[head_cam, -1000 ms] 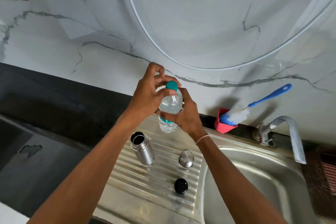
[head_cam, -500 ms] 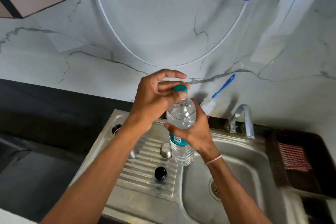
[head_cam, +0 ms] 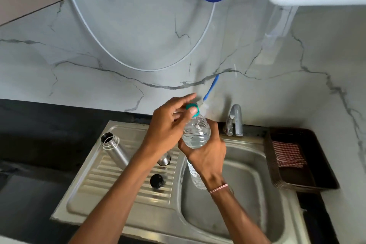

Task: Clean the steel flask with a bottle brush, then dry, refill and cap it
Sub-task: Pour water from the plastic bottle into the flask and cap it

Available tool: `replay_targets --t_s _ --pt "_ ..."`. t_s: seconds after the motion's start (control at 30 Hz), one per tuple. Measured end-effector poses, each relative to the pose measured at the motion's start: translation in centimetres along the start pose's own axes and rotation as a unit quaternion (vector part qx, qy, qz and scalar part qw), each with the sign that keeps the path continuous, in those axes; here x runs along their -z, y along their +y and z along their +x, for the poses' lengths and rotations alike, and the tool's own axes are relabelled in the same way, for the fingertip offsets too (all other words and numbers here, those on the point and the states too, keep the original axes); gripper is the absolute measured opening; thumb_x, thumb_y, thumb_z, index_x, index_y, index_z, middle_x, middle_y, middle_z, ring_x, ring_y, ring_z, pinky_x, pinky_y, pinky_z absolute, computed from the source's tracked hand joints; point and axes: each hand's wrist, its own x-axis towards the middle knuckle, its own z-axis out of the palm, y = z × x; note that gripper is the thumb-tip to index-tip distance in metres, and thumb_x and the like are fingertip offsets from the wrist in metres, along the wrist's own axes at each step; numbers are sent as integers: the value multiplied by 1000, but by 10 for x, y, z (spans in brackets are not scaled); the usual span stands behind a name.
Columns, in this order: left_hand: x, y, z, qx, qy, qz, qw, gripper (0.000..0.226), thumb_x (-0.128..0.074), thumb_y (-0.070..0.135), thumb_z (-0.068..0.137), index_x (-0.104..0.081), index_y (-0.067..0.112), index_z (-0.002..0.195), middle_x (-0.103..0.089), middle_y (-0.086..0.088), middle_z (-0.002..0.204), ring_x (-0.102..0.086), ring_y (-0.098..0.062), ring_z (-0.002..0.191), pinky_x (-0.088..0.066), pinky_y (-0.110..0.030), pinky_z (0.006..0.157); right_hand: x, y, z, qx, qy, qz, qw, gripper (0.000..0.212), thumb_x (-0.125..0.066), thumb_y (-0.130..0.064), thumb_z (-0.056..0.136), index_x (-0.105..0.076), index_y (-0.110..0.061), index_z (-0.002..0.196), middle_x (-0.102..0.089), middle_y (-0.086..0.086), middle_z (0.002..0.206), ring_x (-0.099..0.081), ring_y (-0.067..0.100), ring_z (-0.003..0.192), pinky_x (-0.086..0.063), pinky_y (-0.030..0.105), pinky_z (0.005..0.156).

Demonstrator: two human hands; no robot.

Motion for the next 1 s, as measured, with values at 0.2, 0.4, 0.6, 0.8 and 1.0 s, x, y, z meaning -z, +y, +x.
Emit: replay_targets --t_s 0.2,0.4,0.6,0.8,1.0 --pt "-7 -11 -5 -57 -9 36 998 29 -64 13 100 -72 13 128 -68 -4 119 -70 -12 113 -54 -28 103 9 10 -3 9 -10 5 1000 72 -86 -53 58 -53 -32 119 -74 -10 94 -71 19 80 -54 26 67" --pt "-10 -4 -10 -23 85 104 991 40 -80 55 79 -78 21 99 -74 8 93 -70 -9 81 -58 -24 75 14 13 -7 24 -22 6 999 73 -87 -55 59 -51 -35 120 -74 -12 95 -70 17 80 -48 21 66" --pt "-14 1 -18 71 111 -17 991 22 -85 35 85 -79 18 98 -79 3 88 -73 -13 80 -61 -30 75 14 17 -13 24 -33 6 999 75 -86 -54 58 -51 -34 121 -74 -11 95 -71 18 81 -48 20 67" --pt "-5 -13 -31 117 73 -184 973 29 -63 20 102 -73 23 129 -75 -2 115 -67 -10 98 -55 -24 85 12 25 -17 39 -49 11 998 75 -84 -56 59 -53 -32 121 -74 -12 97 -71 14 82 -53 22 69" --pt "13 -47 -57 167 92 -251 949 36 -70 26 91 -72 10 123 -73 -7 107 -66 -16 94 -56 -30 89 8 35 -27 44 -85 37 995 71 -84 -57 58 -55 -31 118 -73 -13 94 -69 11 81 -42 3 71"
